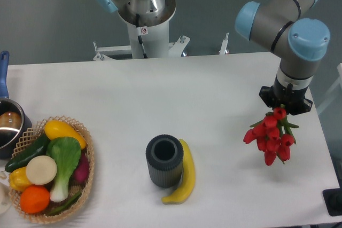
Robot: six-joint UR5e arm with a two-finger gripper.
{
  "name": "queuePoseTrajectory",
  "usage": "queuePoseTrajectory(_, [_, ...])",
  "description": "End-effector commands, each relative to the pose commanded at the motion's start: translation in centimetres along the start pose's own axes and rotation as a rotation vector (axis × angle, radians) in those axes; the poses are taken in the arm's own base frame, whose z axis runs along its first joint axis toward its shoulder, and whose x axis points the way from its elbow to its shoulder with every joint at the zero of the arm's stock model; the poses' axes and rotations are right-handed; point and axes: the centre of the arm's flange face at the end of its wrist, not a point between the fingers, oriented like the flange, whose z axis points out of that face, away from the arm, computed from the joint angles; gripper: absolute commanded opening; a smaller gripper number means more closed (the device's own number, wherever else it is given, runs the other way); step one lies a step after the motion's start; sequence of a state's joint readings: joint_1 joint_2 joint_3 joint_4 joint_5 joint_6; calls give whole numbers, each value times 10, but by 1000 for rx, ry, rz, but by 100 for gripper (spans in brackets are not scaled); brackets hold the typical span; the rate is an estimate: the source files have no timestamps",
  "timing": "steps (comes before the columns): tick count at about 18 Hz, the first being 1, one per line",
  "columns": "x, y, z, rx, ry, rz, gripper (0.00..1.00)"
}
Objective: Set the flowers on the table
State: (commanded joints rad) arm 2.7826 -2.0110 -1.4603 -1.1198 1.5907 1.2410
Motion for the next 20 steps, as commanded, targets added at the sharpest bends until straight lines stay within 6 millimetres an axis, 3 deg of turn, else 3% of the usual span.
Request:
queuePoseTrajectory(4, [2, -1, 2, -1, 4, -6, 3])
queuePoseTrajectory(10, [13, -5, 30, -17, 52, 6, 8])
queuePoseTrajectory(13, [19, -14, 37, -19, 66, 23, 35])
queuePoseTrajectory(14, [20, -14, 39, -17, 70, 23, 50])
queuePoseTrajectory(15, [22, -13, 41, -15, 70, 23, 79])
queuePoseTrajectory(16, [23, -13, 43, -11, 59, 21, 100])
queuePoseTrajectory(20, [24, -12, 46, 15, -28, 18, 100])
